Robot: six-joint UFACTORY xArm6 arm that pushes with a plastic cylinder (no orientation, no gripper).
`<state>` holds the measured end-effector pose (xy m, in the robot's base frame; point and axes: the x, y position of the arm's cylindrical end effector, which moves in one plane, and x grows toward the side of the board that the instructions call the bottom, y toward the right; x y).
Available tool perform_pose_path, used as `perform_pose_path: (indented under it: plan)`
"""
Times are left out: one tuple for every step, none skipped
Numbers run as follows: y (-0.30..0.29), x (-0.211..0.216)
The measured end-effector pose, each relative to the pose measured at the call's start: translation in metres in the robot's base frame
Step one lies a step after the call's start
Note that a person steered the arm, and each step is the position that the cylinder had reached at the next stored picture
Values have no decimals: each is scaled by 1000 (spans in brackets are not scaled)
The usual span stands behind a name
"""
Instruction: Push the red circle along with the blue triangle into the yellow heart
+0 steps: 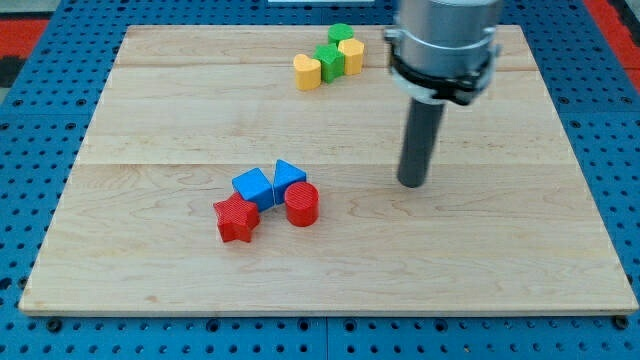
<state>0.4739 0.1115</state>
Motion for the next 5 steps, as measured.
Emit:
perform_pose_path:
  plan:
    - [-44, 18]
    - [-84, 40]
    - [-84, 56]
    - [-132, 55]
    - [-166, 38]
